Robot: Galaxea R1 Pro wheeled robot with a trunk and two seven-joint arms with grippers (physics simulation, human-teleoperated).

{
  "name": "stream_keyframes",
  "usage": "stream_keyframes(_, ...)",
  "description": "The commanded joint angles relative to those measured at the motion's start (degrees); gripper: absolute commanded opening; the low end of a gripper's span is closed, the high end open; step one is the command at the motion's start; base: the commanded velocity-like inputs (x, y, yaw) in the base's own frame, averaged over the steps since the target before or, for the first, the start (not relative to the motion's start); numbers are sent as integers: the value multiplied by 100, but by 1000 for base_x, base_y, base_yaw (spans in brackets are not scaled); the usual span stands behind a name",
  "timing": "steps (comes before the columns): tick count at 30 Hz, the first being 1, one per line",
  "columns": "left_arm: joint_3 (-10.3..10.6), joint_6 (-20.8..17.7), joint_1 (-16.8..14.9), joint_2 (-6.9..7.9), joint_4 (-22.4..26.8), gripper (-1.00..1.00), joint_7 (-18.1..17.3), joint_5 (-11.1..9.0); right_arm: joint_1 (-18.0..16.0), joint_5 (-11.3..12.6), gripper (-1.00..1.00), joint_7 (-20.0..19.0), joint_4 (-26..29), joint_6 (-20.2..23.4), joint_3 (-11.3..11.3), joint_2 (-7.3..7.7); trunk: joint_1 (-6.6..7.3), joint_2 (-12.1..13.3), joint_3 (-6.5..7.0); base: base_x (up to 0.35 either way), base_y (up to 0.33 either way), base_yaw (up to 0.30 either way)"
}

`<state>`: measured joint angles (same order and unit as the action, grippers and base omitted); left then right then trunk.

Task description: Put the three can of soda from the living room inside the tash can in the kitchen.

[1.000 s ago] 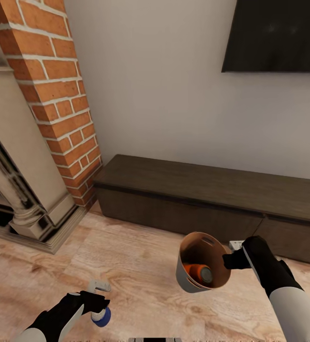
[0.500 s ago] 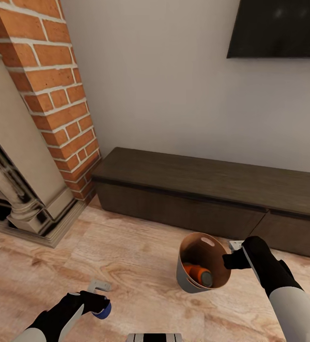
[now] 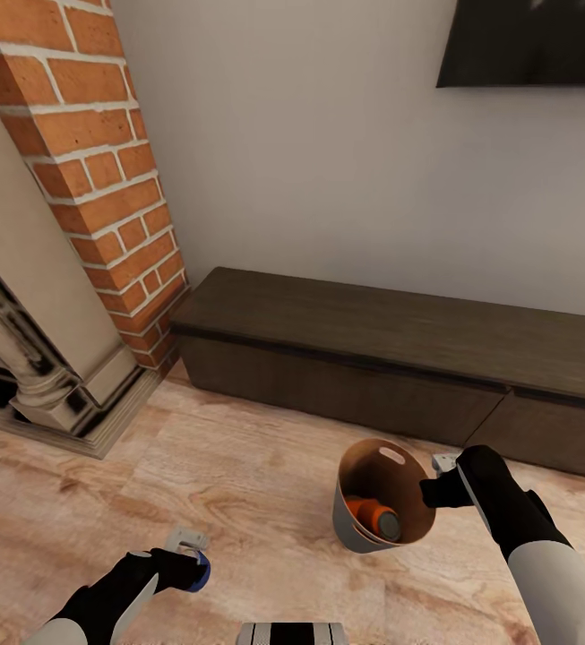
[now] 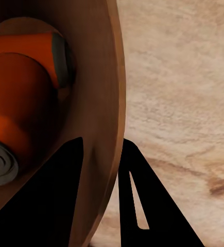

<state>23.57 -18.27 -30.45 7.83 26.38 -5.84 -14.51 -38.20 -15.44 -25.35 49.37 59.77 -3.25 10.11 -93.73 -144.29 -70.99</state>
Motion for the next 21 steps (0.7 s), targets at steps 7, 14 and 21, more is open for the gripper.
stream_keyframes(7, 0, -1, -2, 6, 7, 100, -5, -9, 4, 141, -100, -14, 3, 23, -1, 3, 1, -1, 0, 0, 0, 0)
stream_keyframes(14, 8, -6, 0, 3, 1, 100, -5, 1, 6, 138, -100, -14, 3, 23, -1, 1, 1, -1, 0, 67, 0, 0)
stream_keyframes(21, 8, -2, 3, 7, 27, 100, 2, -8, 6, 139, -100, -14, 3, 23, 6, 3, 1, -1, 0, 78, 0, 0)
